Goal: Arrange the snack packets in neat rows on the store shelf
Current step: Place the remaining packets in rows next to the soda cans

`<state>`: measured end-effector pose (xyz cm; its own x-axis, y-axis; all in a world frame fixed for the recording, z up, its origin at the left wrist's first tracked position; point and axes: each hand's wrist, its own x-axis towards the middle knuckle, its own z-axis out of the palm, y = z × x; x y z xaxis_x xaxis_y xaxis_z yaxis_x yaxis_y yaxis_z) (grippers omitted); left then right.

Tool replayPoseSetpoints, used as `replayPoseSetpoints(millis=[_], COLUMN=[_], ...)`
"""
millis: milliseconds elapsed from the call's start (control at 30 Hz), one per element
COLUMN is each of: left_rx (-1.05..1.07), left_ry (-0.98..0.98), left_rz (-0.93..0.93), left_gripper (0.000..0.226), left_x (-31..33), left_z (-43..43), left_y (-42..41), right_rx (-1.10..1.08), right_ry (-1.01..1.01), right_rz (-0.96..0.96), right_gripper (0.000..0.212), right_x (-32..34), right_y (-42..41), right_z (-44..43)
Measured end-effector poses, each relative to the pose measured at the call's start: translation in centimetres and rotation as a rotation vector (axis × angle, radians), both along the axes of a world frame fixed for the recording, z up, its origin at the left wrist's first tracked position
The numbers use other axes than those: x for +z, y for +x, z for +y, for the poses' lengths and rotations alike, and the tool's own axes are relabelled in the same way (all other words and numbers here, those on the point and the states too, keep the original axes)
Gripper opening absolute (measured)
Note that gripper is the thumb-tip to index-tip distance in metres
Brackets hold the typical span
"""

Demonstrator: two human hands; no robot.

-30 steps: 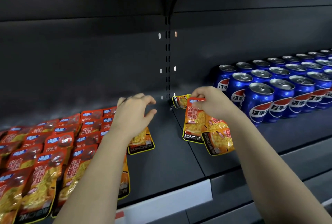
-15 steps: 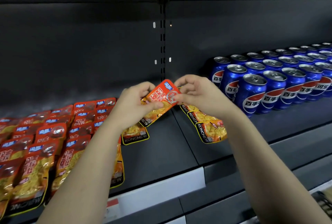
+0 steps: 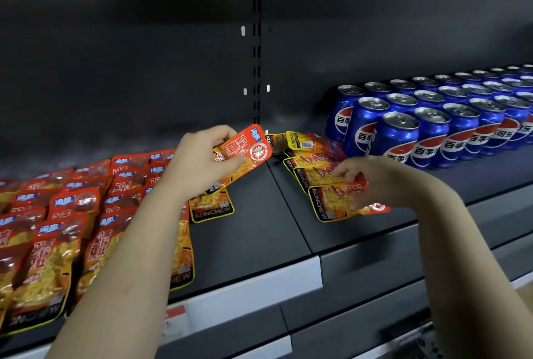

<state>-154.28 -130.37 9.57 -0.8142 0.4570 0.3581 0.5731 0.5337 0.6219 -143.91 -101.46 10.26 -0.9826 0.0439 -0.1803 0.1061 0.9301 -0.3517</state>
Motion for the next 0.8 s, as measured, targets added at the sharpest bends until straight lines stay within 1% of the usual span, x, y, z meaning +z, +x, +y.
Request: replayPoseSetpoints(millis=[100, 200, 267, 400, 500, 600, 700, 800], left_rx=[0.035, 0.078, 0.093, 0.130, 0.212, 0.268, 0.285, 0.279], left_ry=[-0.006, -0.039, -0.041, 0.006, 0.045, 0.055, 0.012, -0.054], left_rz=[0.034, 0.068, 0.086, 0.126, 0.168, 0.165, 0.189, 0.201], left_gripper=[0.020, 0.020, 0.020, 0.020, 0.018, 0.019, 0.030, 0.032], left_x=[-0.1, -0.2, -0.2, 0.0, 0.1, 0.7, 1.8, 2.7], left_z=[-0.3, -0.7, -0.8, -0.8, -1.5, -2.7, -3.5, -4.1], left_y=[-0.1, -0.3, -0.5, -0.6, -0.8, -1.1, -1.4, -1.4], right_rx=[0.037, 0.110, 0.146, 0.139, 0.142, 0.159, 0.112, 0.111], right_ry=[0.036, 0.059, 0.054, -0.025, -0.134, -0.235, -0.424, -0.514], right_rz=[-0.031, 0.011, 0.082, 0.322, 0.362, 0.329, 0.289, 0.280], right_gripper=[0.058, 0.032, 0.030, 0.024, 0.025, 0.024, 0.039, 0.050], right_x=[0.1, 0.7, 1.2, 1.4, 1.4, 1.4, 1.4, 1.6], right_y=[-0.2, -0.7, -1.3, -3.5, -5.1, -6.4, -7.3, -8.0], right_z=[-0.3, -0.9, -1.8, -4.6, -6.3, -7.4, -8.1, -8.3])
